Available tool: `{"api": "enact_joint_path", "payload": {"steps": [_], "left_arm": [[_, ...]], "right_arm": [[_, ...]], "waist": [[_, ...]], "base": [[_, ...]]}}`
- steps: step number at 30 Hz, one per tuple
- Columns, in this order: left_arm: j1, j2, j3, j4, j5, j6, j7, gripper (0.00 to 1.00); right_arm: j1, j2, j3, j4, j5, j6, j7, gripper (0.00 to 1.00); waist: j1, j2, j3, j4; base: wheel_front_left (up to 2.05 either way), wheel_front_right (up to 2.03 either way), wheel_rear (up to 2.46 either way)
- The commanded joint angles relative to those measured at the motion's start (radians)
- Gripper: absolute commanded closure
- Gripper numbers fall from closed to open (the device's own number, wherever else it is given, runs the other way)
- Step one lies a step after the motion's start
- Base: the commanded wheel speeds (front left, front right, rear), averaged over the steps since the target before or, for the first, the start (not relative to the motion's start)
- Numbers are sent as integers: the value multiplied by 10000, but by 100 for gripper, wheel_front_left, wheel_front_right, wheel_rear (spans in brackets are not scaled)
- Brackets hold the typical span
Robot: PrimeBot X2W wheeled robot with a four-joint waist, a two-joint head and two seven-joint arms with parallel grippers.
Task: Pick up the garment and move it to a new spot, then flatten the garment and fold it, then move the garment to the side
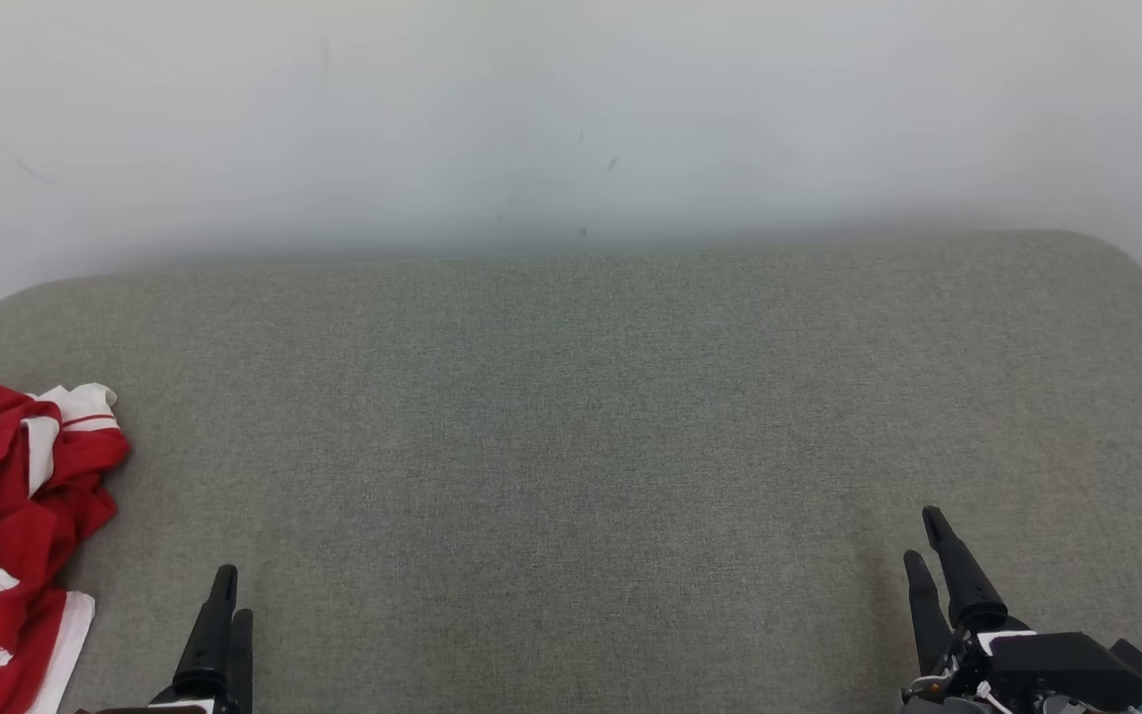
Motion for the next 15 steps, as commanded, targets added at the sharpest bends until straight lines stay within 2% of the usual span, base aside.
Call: {"api": "enact_joint_path", "payload": {"steps": [1,7,15], "left_arm": [[-142,52,-13,-156,205,-23,-125,0],[-105,49,31,-179,1076,-26,-419,0],[-58,62,-23,-273,2972,-30,-780,0]], "right_arm": [[-186,-87,121,-191,-206,29,-132,0],[-256,-314,470,-106,-892,33,-493,0],[-314,-307,422,-4,-2649,39,-853,0]], "waist": [[0,0,5,1],[0,0,25,0],[0,0,60,-11]], "base": [[0,0,0],[0,0,0],[0,0,0]]}}
